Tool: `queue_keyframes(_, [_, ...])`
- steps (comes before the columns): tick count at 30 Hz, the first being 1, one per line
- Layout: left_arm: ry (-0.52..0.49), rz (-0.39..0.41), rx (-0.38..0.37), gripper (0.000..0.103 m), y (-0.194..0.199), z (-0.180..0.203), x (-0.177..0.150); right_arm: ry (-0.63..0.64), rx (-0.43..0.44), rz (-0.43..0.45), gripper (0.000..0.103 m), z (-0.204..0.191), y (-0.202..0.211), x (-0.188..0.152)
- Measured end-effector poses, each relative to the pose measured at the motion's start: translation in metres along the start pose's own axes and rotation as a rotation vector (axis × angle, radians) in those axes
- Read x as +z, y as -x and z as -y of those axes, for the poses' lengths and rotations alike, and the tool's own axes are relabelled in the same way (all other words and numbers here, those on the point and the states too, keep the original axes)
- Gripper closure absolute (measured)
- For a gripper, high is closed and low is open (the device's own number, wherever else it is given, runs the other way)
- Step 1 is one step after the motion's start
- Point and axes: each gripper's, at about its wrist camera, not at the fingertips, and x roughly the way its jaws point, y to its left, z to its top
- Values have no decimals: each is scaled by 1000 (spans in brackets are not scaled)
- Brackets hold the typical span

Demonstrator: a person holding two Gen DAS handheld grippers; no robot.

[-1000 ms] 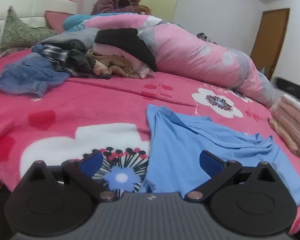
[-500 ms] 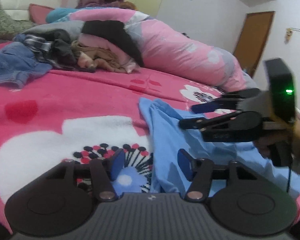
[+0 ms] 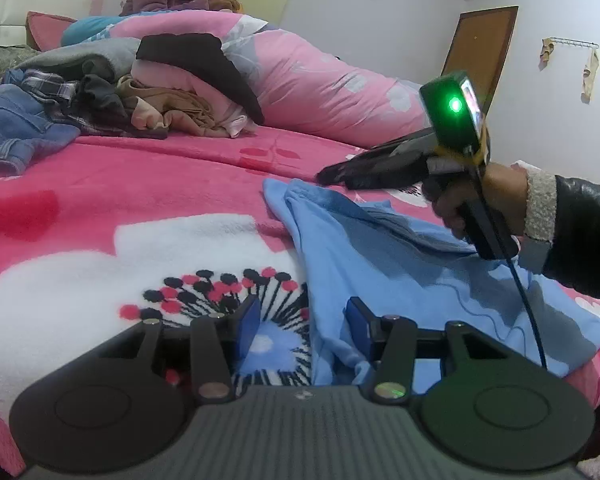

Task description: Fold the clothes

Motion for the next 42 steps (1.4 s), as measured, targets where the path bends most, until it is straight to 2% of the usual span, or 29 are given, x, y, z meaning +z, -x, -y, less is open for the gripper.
queue_keyframes(2, [-7,-1,2,52,0,1,0,-113,-27,33,98,23,13,-2])
queue_keyframes(4, [-7,-2,5,49,1,0,2,-208,-59,81,97,47,42,-9])
queue_keyframes(6, [-5,-1,14,45,3,-1,6,-254,-110,113,97,65,78,-22])
queue_keyframes(8, [-15,29,63,41,7,-1,11,-296,-156,133,97,80,118,-42])
queue_keyframes(10, [-36,54,94,41,9,-1,18,-345,-182,128,97,88,152,-67])
queue_keyframes(13, [-66,62,118,41,5,2,32,-335,-207,89,97,83,185,-103])
queue_keyframes(18, [-210,33,191,41,-22,27,56,-343,-276,29,97,81,208,-153])
queue_keyframes(20, [-264,-21,198,41,-41,36,64,-313,-297,2,96,81,212,-167])
queue_keyframes(22, [-284,-53,217,41,-58,43,69,-295,-302,-16,94,83,212,-175])
queue_keyframes(28, [-351,-71,219,41,-89,57,79,-229,-280,-11,90,92,208,-185])
queue_keyframes(32, [-364,-79,215,41,-98,60,81,-183,-171,64,80,88,202,-171])
queue_keyframes(36, [-378,-77,186,41,-101,60,81,-131,5,155,77,75,184,-138])
queue_keyframes(38, [-387,-84,165,45,-105,60,80,-110,102,193,77,67,169,-119])
queue_keyframes(42, [-372,-108,137,52,-116,55,81,-60,267,210,77,46,131,-80])
